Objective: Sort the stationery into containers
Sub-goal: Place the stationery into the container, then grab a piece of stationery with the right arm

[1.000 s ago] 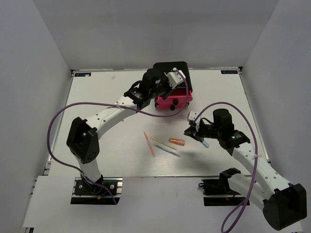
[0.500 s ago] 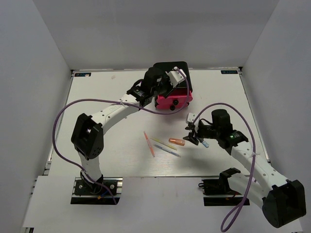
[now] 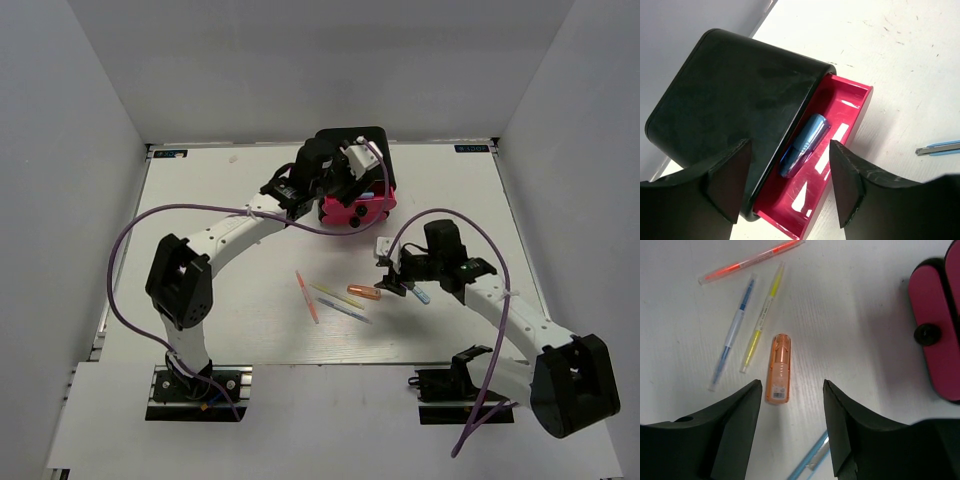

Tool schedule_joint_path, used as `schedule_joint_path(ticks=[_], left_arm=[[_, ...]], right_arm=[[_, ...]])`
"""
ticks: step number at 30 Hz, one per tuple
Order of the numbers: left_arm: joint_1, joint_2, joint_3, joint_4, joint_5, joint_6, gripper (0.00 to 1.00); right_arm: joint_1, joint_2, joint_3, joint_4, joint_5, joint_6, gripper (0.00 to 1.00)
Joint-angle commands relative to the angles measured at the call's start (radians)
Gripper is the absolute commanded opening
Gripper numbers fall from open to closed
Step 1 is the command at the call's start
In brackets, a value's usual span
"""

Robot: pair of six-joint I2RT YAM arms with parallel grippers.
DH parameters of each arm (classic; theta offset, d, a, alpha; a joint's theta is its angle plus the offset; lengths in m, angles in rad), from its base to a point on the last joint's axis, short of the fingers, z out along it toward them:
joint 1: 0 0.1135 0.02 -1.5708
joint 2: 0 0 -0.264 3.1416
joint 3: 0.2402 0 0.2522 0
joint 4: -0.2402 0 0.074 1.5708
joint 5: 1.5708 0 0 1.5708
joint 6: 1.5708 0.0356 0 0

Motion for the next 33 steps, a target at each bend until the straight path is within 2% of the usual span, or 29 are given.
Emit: schedule_joint_path(ticks=[1, 2, 3, 6, 8, 9, 12, 15, 19, 22, 30, 33], left_arm=[[0.006, -0.092, 0.025, 0.017, 0.004, -0.028, 0.73], [0.006, -0.106, 0.025, 0.026, 0.004, -0.047, 0.75], [0.006, -0.140, 0.025, 0.026, -0.021, -0.063, 0.76], [0.006, -0.241, -0.018, -0.010, -0.073, -0.170, 0.79], [0.006, -0.310, -0.101, -0.030, -0.114, -0.291, 0.86], [0.006, -0.347, -0.136, -0.044, -0.143, -0.322, 0.86], [0.006, -0.497, -0.288, -0.104, -0.206, -0.461, 0.92], [0.006, -0.646, -0.447, -0.136, -0.251, -0.590, 0.99], [0.006, -0.819, -0.674, -0.135, -0.271, -0.731, 0.99], [0.006, -0.914, -0.779, -0.126, -0.314, -0.827, 0.99], [-0.004, -0.970, -0.883, -0.156, -0.367, -0.949, 0.99], [-0.004, -0.950, -0.896, -0.156, -0.367, -0.974, 0.99]], right_arm=[[-0.005, 0.023, 0.041, -0.027, -0.063, -0.230, 0.58], [-0.005, 0.033, 0.047, -0.051, -0.087, -0.279, 0.58], [-0.003, 0.069, 0.065, -0.147, -0.109, -0.442, 0.57], [-0.002, 0.167, 0.117, -0.293, -0.118, -0.593, 0.52], [-0.003, 0.219, 0.136, -0.329, -0.095, -0.608, 0.49], [-0.002, 0.233, 0.157, -0.340, -0.088, -0.618, 0.49], [0.000, 0.277, 0.158, -0.337, -0.048, -0.618, 0.49], [0.006, 0.310, 0.150, -0.300, -0.012, -0.576, 0.56], [0.009, 0.360, 0.153, -0.239, 0.015, -0.520, 0.62], [0.012, 0.388, 0.159, -0.225, 0.029, -0.505, 0.63], [0.026, 0.454, 0.179, -0.158, 0.081, -0.419, 0.64], [0.040, 0.468, 0.171, -0.138, 0.095, -0.410, 0.59]])
